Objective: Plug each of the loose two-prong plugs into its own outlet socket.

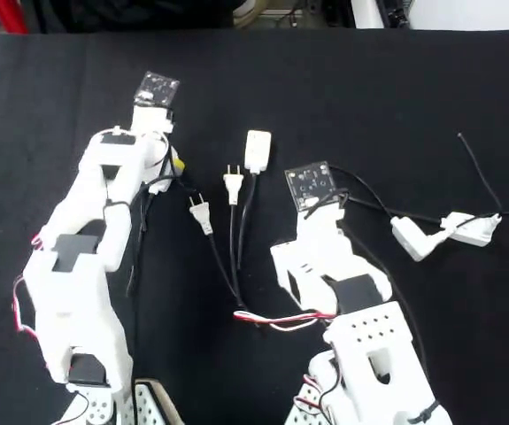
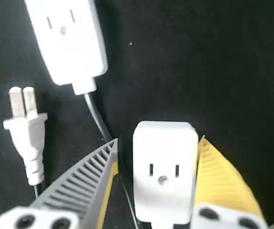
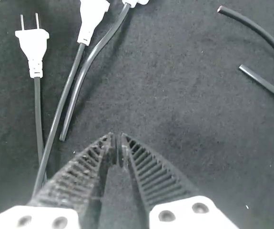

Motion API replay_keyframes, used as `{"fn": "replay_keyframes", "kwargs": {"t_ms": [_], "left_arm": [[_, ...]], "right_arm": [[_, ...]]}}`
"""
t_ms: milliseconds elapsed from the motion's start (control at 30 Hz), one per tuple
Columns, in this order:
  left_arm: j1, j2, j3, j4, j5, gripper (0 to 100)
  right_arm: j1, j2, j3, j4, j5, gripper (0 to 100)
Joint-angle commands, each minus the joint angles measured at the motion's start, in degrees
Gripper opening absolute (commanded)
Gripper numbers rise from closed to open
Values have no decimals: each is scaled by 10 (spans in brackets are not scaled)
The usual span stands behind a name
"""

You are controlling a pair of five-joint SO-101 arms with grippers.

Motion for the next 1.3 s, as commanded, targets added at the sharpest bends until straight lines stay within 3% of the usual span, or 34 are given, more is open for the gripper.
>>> {"fn": "replay_keyframes", "kwargs": {"t_ms": [0,133,267,367,633,767,1033,1267], "left_arm": [[17,26,-66,64,-33,253],[16,36,-97,117,-42,211],[18,36,-124,183,-43,23],[18,36,-147,242,-44,60],[26,-8,-131,308,-63,29],[46,-123,-23,309,-63,29],[109,-443,319,281,-113,29],[122,-631,540,272,-195,29]], "right_arm": [[-7,-8,-1,-9,6,15],[-7,-8,-1,-9,6,15],[-7,-8,-1,-9,6,15],[-7,-8,-1,-9,6,15],[-4,-7,0,-10,6,15],[-4,-7,0,-10,6,15],[-4,-7,1,-10,6,15],[-5,-7,17,-35,11,15]]}}
